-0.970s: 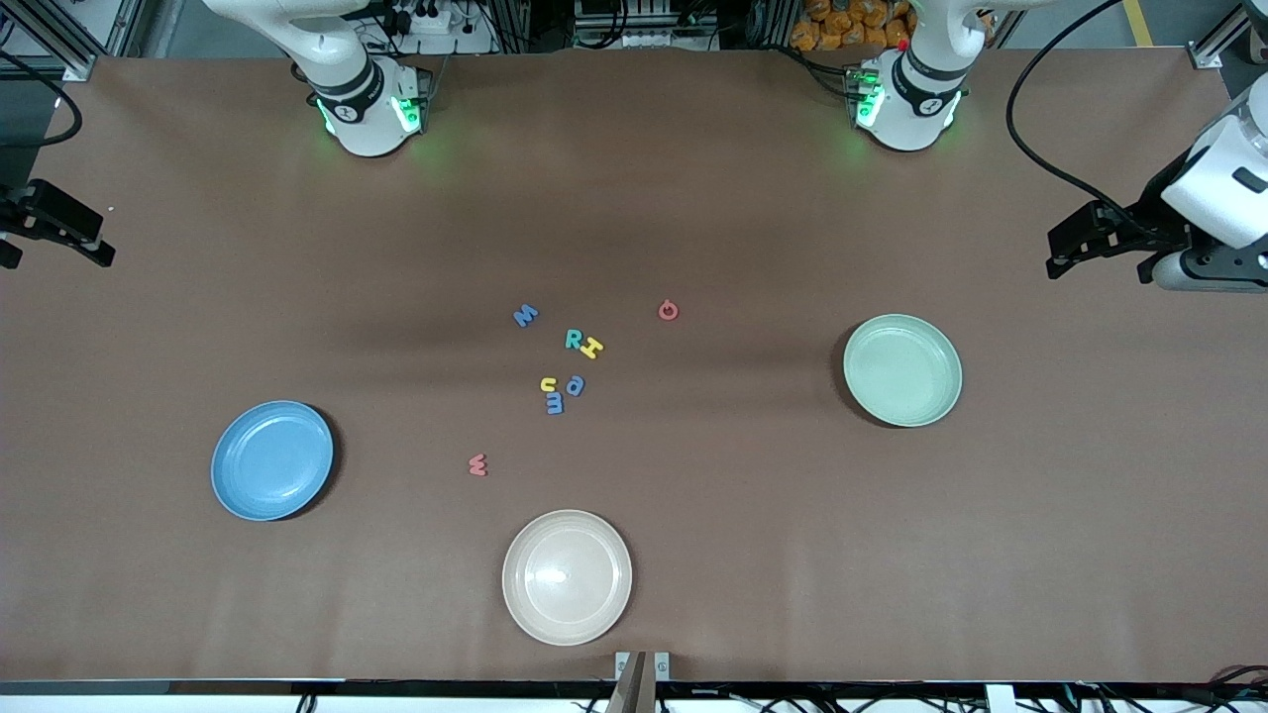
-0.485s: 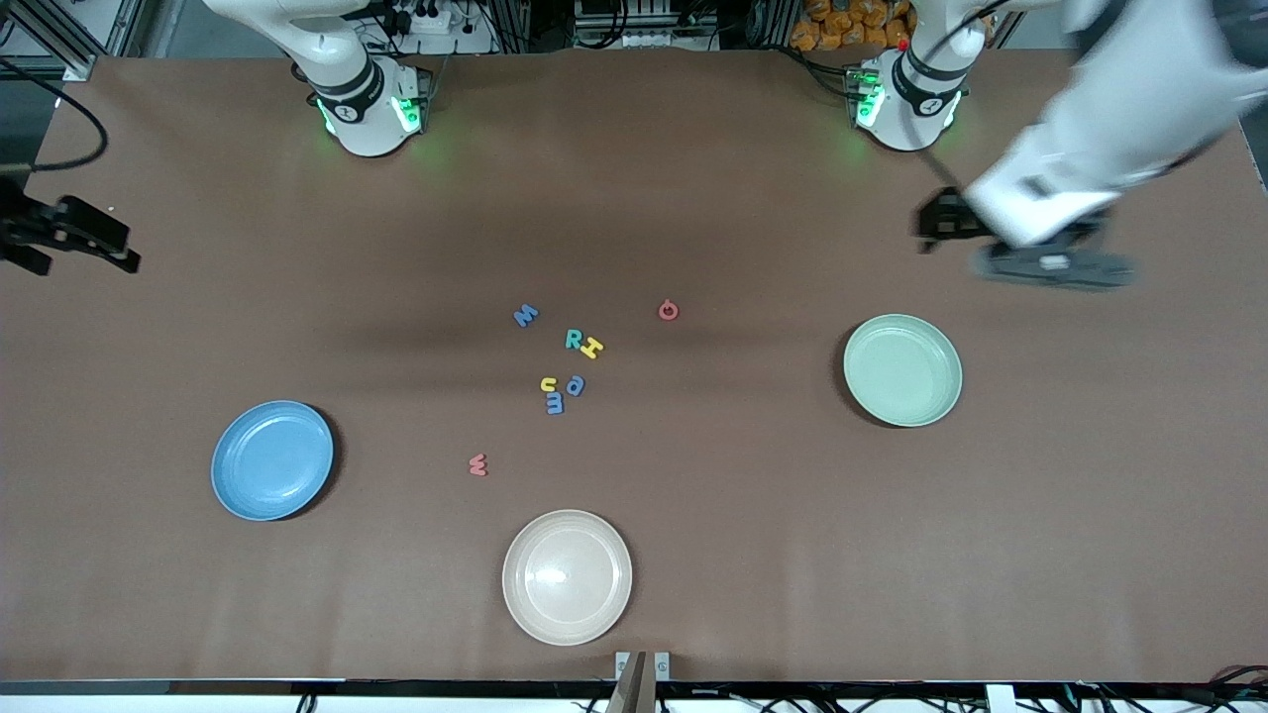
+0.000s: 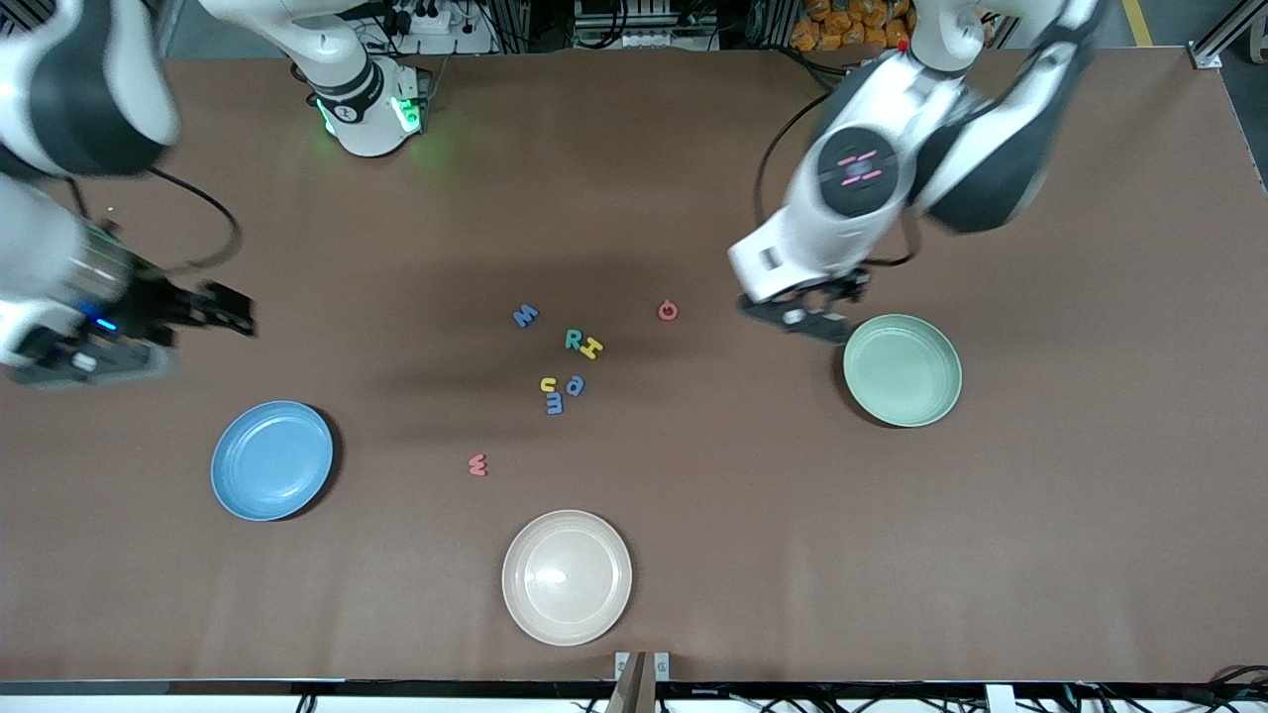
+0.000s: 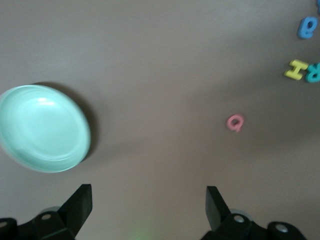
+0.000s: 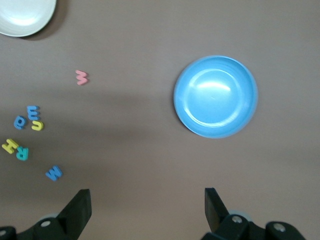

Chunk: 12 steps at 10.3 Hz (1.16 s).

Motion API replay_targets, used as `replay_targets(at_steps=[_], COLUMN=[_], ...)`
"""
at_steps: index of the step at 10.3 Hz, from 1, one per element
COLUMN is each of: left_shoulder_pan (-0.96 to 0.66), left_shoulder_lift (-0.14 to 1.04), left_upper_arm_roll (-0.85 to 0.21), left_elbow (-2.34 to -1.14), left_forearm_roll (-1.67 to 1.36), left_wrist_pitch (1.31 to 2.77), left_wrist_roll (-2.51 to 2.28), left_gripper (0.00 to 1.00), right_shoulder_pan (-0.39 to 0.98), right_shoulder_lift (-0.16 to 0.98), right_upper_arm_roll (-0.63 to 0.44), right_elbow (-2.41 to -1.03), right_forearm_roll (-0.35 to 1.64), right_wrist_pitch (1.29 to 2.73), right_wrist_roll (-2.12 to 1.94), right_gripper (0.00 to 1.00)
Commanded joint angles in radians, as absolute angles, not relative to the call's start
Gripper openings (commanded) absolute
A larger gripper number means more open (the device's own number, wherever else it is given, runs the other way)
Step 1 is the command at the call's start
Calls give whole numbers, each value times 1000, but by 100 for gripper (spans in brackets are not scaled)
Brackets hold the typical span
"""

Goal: Sort upper and lower case letters into plates
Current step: 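Grasp the pink Q with the left gripper while the right gripper reaches the pink m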

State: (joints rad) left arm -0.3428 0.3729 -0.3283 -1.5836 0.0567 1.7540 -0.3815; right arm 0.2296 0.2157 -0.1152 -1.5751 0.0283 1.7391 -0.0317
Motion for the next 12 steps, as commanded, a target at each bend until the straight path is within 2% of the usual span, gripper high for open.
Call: replay_targets(at_steps=[1,3,5,6,9,12], left_shoulder_pan=[-429,-471,-472,-471,-474,-526], left_shoulder_lift=[474,537,587,597,569,601], left_upper_arm_roll=[-327,-327,-327,-327,-327,-322], left_elbow=[-1536,-1543,-1555,-1603,-1851,-1873], left_forearm_roll=[90,92,95,97,97,101], left_wrist_pitch=[1848,1949,1999,2035,2363,2437], left_wrist_roll=[-620,-743,-788,-846,-1001,-1120], left_gripper=[100,100,100,100,100,100], right_shoulder_pan=[334,397,402,390,419,437], right_shoulder_lift=[326,423,532,570,632,681], right_upper_arm_roll=[-120,-118,-120,-118,-120,-120], right_elbow=[-1555,-1554,-1524,-1481,-1456,-1456], right_forearm_roll=[43,43,95,132,133,133], right_wrist_pitch=[1857,1974,1987,1985,2009,2100], right_wrist_roll=[52,123,117,109,116,118], right_gripper=[100,100,100,100,100,100])
